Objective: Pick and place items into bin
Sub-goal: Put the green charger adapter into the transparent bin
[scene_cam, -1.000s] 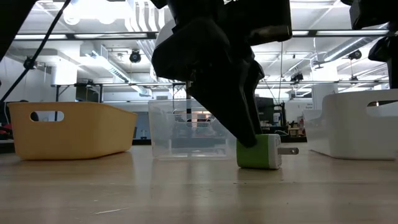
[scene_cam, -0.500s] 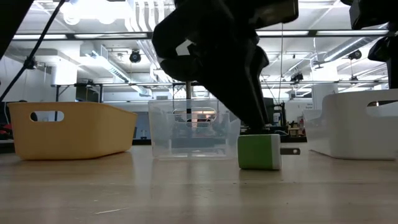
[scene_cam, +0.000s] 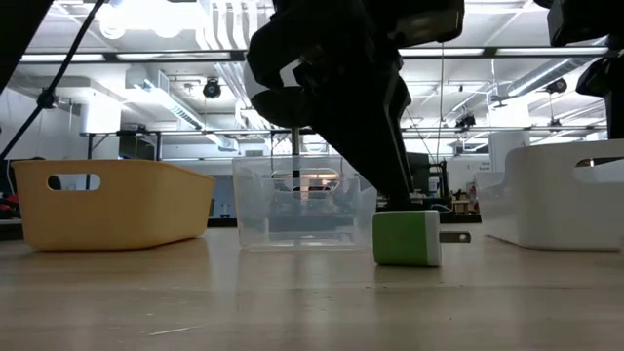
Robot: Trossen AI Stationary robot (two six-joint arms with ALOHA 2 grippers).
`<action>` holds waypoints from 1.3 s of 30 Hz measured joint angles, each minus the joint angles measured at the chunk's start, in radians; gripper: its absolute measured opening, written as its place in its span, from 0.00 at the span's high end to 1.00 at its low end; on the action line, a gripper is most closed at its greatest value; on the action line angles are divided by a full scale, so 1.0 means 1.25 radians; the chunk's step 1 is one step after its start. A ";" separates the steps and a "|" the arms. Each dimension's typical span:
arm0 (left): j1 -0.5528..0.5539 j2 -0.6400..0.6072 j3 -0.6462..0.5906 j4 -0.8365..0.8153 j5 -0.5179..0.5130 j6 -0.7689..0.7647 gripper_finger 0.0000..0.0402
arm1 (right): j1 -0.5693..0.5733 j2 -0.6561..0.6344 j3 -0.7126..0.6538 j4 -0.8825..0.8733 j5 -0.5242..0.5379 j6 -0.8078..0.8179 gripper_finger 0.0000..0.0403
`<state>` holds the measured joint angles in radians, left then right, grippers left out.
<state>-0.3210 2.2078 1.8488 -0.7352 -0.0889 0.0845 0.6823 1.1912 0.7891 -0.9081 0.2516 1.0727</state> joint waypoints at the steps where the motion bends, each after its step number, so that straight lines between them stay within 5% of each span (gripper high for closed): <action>1: 0.000 0.000 0.000 0.003 0.000 0.000 0.62 | 0.000 0.000 0.000 0.000 0.004 -0.001 0.41; 7: 0.001 0.005 -0.003 0.023 0.011 0.007 0.50 | 0.000 0.000 0.000 0.000 0.010 0.000 0.41; 22: 0.006 0.044 -0.016 0.035 0.023 0.007 0.49 | 0.000 0.000 0.000 -0.001 0.010 0.001 0.41; 32: 0.007 0.042 -0.014 0.033 0.023 0.007 0.67 | 0.000 0.000 -0.003 -0.003 0.010 -0.002 0.41; 39: 0.007 0.032 0.010 0.016 0.017 -0.009 0.67 | 0.000 0.000 -0.006 -0.004 0.009 0.000 0.41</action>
<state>-0.3122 2.2476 1.8619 -0.7149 -0.0680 0.0730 0.6823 1.1908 0.7811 -0.9129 0.2628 1.0725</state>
